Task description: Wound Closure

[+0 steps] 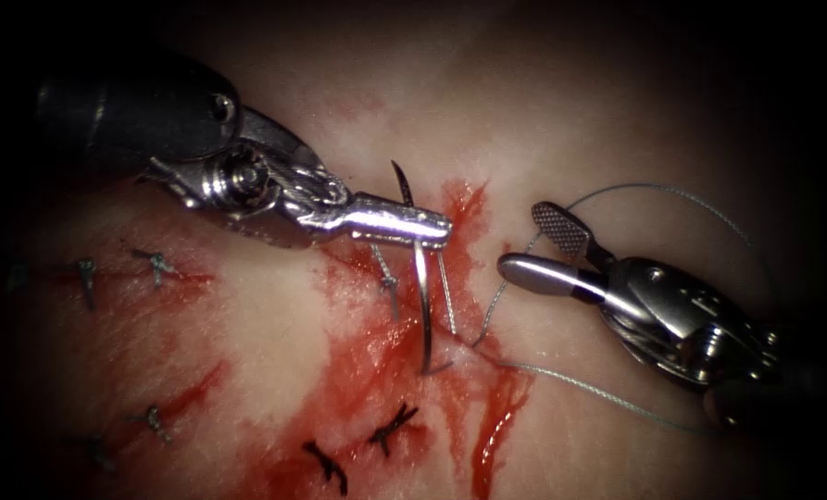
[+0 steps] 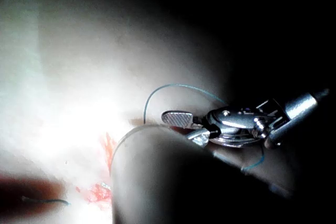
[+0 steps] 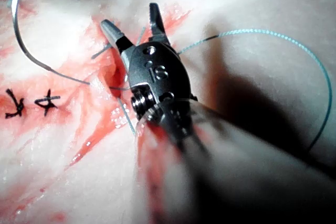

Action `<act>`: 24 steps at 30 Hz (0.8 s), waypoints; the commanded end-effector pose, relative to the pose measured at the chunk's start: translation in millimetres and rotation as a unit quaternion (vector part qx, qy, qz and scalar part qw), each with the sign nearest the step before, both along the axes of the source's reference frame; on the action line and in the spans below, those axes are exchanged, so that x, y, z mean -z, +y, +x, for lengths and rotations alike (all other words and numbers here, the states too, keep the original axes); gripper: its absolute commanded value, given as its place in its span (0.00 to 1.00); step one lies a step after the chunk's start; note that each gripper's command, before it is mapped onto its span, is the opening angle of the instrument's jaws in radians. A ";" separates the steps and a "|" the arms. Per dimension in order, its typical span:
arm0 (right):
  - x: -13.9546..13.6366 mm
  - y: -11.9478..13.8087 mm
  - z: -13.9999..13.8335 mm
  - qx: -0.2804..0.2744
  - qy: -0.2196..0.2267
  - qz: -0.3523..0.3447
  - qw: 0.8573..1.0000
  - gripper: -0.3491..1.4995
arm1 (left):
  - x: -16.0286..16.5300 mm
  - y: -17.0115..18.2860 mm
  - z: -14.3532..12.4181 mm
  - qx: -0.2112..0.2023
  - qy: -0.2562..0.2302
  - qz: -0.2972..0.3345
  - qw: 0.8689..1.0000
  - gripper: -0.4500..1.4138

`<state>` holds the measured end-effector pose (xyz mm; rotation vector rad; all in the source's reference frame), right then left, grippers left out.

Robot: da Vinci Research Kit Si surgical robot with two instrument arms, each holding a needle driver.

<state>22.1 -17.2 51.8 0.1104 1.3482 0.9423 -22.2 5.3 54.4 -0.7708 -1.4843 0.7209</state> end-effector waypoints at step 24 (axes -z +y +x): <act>0.3 -12.2 9.5 0.432 0.090 0.113 0.890 0.00 | 7.0 9.8 8.9 0.221 -0.055 -0.208 0.951 0.00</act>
